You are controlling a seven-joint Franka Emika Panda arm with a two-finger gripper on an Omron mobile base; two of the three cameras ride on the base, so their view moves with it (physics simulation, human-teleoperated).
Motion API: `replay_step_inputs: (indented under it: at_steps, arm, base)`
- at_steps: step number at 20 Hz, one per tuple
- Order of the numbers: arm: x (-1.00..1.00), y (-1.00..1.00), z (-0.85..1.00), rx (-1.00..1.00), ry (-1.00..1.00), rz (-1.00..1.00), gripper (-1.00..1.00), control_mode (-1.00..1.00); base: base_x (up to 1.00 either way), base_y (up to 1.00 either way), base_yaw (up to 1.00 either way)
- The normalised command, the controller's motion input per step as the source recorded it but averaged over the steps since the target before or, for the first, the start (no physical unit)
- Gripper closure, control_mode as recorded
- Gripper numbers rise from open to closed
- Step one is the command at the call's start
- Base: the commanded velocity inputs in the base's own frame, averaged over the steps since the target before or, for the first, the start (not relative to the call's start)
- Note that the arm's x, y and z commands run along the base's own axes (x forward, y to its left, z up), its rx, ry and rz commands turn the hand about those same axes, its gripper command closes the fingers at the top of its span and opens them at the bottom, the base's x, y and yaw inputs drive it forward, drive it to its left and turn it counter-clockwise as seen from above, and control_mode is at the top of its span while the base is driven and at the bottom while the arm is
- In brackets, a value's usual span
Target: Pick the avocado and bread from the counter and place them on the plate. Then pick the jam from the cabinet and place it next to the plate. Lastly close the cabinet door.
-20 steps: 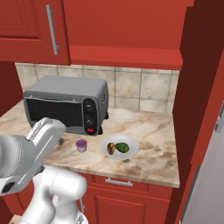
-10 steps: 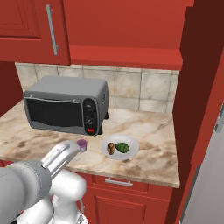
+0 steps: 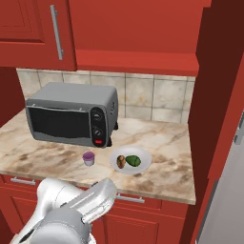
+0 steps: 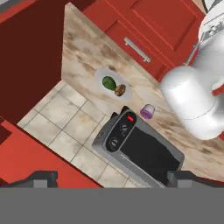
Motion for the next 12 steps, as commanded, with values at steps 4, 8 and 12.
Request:
replay_step_inputs:
  at_steps: [4,8,12]
  arm:
    - [-0.39,-0.54,-0.01,0.26,-0.26,0.0,-1.0,-1.0]
    - [-0.22,-0.46,0.0,0.22,-0.23,0.02,-1.0,-1.0]
    - [0.0,-0.39,0.05,0.2,-0.18,0.06,-1.0,-1.0]
  base:
    - [0.0,0.0,0.0]
    - [0.0,0.0,0.0]
    - [0.0,0.0,0.0]
